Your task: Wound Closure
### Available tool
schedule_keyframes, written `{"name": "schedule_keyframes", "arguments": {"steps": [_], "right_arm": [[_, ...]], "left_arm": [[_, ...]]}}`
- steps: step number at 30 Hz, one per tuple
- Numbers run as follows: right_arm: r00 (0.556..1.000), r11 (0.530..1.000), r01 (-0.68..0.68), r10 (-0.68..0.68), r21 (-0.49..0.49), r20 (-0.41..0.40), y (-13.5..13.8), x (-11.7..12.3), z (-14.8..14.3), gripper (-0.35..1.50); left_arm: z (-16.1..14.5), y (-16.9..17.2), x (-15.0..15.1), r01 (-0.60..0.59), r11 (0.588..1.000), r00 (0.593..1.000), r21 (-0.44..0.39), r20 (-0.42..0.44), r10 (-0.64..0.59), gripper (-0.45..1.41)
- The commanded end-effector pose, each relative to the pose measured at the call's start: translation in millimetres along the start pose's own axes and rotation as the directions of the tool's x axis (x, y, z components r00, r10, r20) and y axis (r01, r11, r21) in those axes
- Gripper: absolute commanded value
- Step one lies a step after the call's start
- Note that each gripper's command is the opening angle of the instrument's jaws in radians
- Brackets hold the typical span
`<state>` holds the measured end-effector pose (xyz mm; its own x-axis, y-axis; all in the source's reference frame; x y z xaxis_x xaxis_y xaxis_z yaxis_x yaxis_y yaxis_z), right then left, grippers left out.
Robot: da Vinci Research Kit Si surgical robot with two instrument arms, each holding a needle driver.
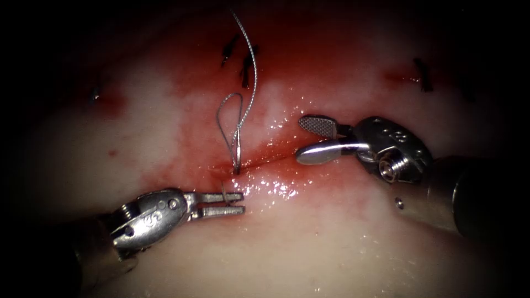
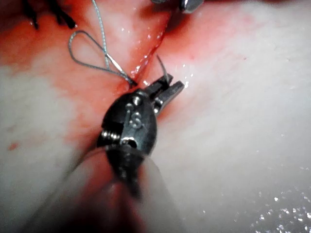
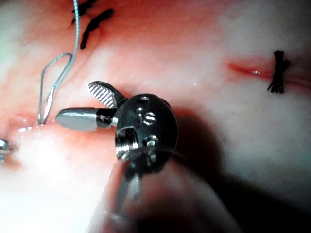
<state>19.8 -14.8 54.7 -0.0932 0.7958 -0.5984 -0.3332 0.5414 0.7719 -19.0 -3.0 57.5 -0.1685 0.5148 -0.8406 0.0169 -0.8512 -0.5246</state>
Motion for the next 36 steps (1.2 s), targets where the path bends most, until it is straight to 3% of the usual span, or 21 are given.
{"name": "schedule_keyframes", "arguments": {"steps": [1, 6, 15, 18, 26, 31, 36], "right_arm": [[0.998, 0.998, 0.061, -0.061, -0.003, -0.004, 0.2, -0.8, 1.2, 1.08], [0.975, 0.975, 0.221, -0.221, -0.016, 0.019, 0.2, -0.7, 1.7, 1.13], [0.931, 0.934, 0.356, -0.357, 0.035, 0.068, -0.1, -0.8, 1.8, 1.13], [0.919, 0.921, 0.388, -0.390, 0.038, 0.064, -0.5, -1.0, 1.8, 1.26], [0.848, 0.847, 0.505, -0.523, 0.167, 0.088, -3.6, -2.1, 3.8, 1.33], [0.812, 0.799, 0.553, -0.581, 0.237, 0.065, -6.1, -3.0, 5.9, 1.33], [0.781, 0.768, 0.587, -0.621, 0.256, 0.071, -7.3, -3.3, 7.6, 1.25]], "left_arm": [[0.6, 0.1, -0.2, 0.040, 0.999, 0.999, -0.017, -0.013, -0.040, -0.45], [0.7, 1.6, 1.1, 0.159, 0.986, 0.986, -0.060, -0.049, -0.162, -0.45], [0.1, 4.8, 4.5, 0.302, 0.937, 0.932, -0.175, -0.154, -0.329, -0.45], [-0.3, 6.0, 5.6, 0.314, 0.927, 0.924, -0.204, -0.157, -0.348, -0.45], [-1.2, 9.6, 7.6, 0.322, 0.919, 0.918, -0.229, -0.162, -0.362, -0.45], [-1.8, 10.7, 9.9, 0.162, 0.975, 0.960, -0.150, -0.204, -0.191, -0.45], [-2.4, 11.5, 11.7, 0.010, 0.999, 0.979, -0.053, -0.204, -0.021, -0.45]]}}
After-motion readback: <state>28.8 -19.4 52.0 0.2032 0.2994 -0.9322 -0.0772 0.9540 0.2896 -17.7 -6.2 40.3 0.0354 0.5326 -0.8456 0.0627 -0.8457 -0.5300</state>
